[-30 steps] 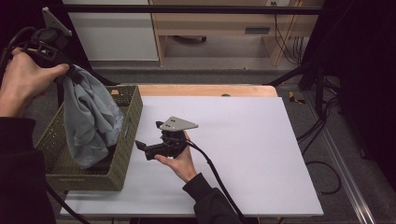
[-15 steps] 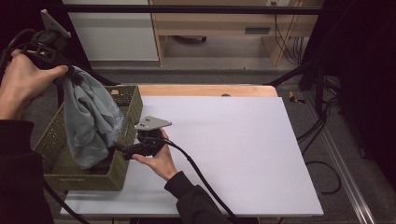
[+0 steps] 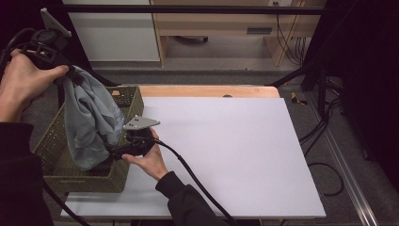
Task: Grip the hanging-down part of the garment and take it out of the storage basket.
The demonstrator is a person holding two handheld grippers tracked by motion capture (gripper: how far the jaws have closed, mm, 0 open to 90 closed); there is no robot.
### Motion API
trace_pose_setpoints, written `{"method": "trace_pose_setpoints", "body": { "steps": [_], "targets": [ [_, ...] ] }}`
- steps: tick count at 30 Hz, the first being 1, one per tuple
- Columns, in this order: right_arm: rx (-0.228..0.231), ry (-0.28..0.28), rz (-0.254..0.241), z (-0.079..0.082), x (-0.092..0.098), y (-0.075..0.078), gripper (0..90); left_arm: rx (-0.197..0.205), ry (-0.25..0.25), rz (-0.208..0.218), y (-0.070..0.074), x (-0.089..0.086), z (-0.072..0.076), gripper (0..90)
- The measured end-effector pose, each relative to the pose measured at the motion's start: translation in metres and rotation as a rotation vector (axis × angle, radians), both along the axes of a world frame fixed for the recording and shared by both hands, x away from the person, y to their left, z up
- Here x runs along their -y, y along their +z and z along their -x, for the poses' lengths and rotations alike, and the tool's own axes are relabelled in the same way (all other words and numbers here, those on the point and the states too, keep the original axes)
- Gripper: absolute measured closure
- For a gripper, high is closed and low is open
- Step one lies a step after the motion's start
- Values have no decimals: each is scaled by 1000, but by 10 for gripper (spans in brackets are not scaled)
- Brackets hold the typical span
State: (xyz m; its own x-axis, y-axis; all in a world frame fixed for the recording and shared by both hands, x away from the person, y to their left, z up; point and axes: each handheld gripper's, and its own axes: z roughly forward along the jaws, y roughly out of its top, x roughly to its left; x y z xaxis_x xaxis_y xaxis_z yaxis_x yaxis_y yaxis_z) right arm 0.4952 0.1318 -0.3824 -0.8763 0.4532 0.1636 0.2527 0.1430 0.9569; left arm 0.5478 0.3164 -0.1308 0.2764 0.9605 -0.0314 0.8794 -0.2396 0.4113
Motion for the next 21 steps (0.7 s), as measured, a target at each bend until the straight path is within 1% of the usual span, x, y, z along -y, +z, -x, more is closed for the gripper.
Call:
{"method": "trace_pose_setpoints", "body": {
  "steps": [2,3,7,8,9,10,11,12,13,15,16,17,19,21],
  "targets": [
    [4,-2,7,-1,-2,-1,74,-4,-4,-3,0,1,-1,862],
    [-6,-4,11,-1,-7,-2,76,-6,-6,-5,0,1,-1,862],
    [-4,-10,19,-4,-13,-5,78,-5,-7,-3,-1,3,0,862],
    [5,-13,24,-6,-19,-6,81,-4,-4,-6,0,3,0,862],
    [5,-13,24,-6,-19,-6,81,-3,-5,-6,-1,3,0,862],
    [9,-25,30,-7,-24,-5,84,-1,-4,-8,-1,4,0,862],
    [9,-25,30,-7,-24,-5,84,-1,-4,-8,-1,4,0,862],
    [17,-41,40,-10,-30,-5,87,-4,-5,-11,-1,4,1,862],
    [17,-41,40,-10,-30,-5,87,-3,-6,-12,-1,4,1,862],
    [-2,-54,45,-12,-35,-5,90,-3,-8,-11,0,4,1,862],
    [-4,-62,45,-13,-37,-5,91,-3,-10,-9,0,4,1,862],
    [4,-68,47,-14,-38,-6,95,-1,-7,-10,0,4,2,862],
    [6,-74,52,-16,-40,-7,107,0,-9,-7,-1,3,2,863],
    [7,-91,64,-18,-42,-9,143,-1,-10,-7,-1,3,3,862]
  ]
}}
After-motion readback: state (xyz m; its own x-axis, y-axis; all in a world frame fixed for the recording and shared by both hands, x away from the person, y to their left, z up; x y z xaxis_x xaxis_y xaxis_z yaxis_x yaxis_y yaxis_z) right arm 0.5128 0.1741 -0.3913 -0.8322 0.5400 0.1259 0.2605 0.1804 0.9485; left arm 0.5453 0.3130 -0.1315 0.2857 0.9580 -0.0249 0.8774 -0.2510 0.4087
